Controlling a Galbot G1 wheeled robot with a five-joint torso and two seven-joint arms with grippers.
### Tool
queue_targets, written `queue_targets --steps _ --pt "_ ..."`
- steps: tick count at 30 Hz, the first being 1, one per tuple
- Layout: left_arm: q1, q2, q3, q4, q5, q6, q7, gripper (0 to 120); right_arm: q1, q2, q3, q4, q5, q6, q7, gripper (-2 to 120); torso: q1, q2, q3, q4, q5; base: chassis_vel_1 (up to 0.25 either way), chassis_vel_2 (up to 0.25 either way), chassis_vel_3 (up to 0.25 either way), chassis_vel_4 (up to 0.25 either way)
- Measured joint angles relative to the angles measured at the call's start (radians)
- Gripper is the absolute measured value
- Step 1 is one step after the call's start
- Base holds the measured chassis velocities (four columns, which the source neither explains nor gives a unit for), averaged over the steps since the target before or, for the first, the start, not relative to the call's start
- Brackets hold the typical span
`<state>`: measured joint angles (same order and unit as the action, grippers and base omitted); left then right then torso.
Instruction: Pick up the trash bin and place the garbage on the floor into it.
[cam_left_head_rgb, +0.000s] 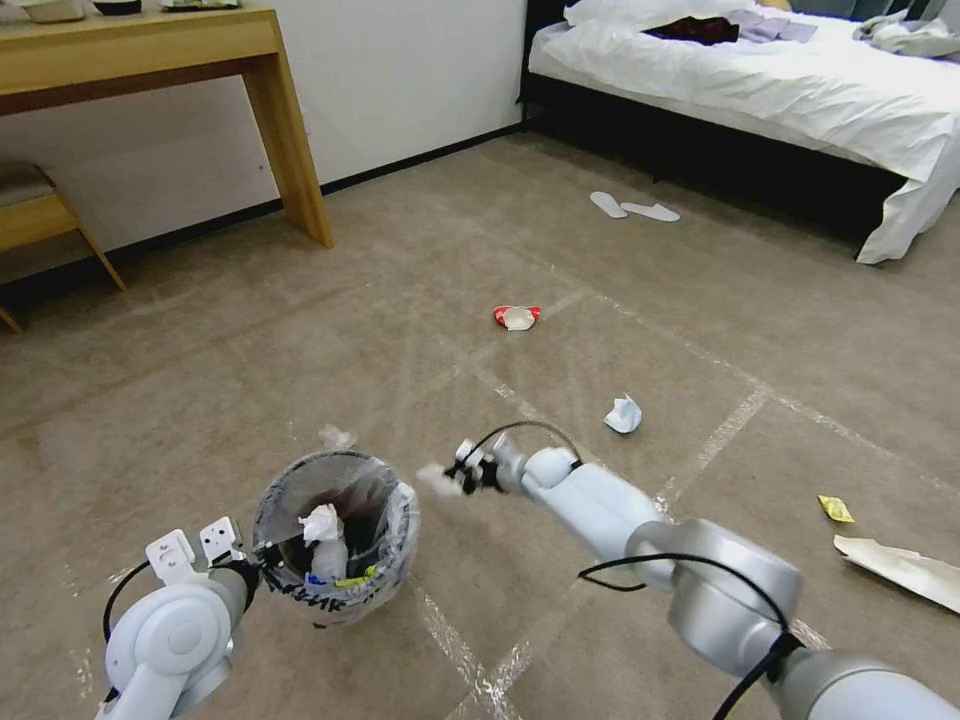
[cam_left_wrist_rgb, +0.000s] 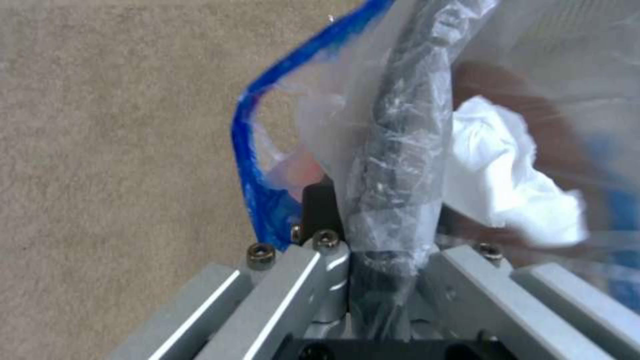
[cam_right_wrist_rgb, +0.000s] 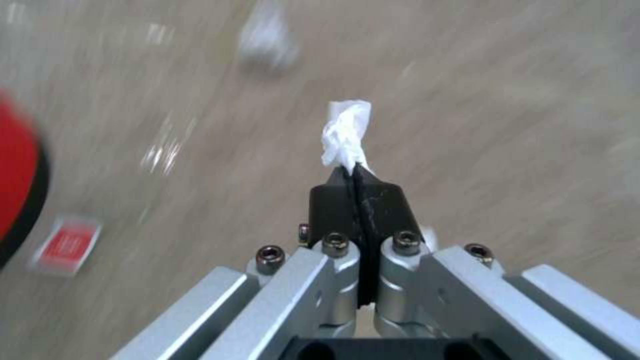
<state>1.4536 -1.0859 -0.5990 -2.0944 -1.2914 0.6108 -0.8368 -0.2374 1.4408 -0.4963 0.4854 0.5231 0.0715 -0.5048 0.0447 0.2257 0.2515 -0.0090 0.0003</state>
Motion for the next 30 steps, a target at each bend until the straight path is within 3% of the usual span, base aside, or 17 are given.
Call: queue_targets --steps 7,10,11,13,14,18,30 --pt "-0.011 0.01 0.011 0.028 -0.007 -0.001 0.001 0 -0.025 -0.111 0.168 0.212 0.074 0.069 0.025 0 0.0 0.0 0.0 0.0004 0.0001 0.0 0.0 0.0 0.0" --pt "-0.026 0.02 0.018 0.041 -0.017 -0.002 0.002 0 -0.076 -0.181 0.252 0.381 0.18 0.141 0.03 0 0.0 0.0 0.0 0.0001 0.0001 0.0 0.0 0.0 0.0" --pt "-0.026 0.02 0.018 0.041 -0.017 -0.002 0.002 0 -0.076 -0.181 0.252 0.381 0.18 0.141 0.03 0 0.0 0.0 0.0 0.0001 0.0001 0.0 0.0 0.0 0.0" --pt "-0.033 0.023 0.019 0.046 -0.023 -0.002 0.002 0 -0.092 -0.198 0.283 0.426 0.224 0.18 0.02 0 0.0 0.0 0.0 0.0 0.0002 0.0 0.0 0.0 0.0" --pt "-0.043 0.03 0.021 0.055 -0.032 -0.002 0.003 0 -0.113 -0.219 0.337 0.484 0.27 0.244 -0.018 0 0.0 0.0 0.0 0.0 0.0001 0.0 0.0 0.0 0.0" --pt "-0.045 0.042 0.023 0.069 -0.045 -0.002 0.004 0 -0.148 -0.266 0.416 0.633 0.341 0.305 -0.081 0 0.0 0.0 0.0 0.0001 0.0 0.0 0.0 0.0 0.0" --pt "-0.06 0.045 0.028 0.092 -0.058 -0.002 0.004 0 -0.178 -0.414 0.386 0.927 0.444 0.291 -0.157 0 0.0 0.0 0.0 0.0 0.0001 0.0 0.0 0.0 0.0"
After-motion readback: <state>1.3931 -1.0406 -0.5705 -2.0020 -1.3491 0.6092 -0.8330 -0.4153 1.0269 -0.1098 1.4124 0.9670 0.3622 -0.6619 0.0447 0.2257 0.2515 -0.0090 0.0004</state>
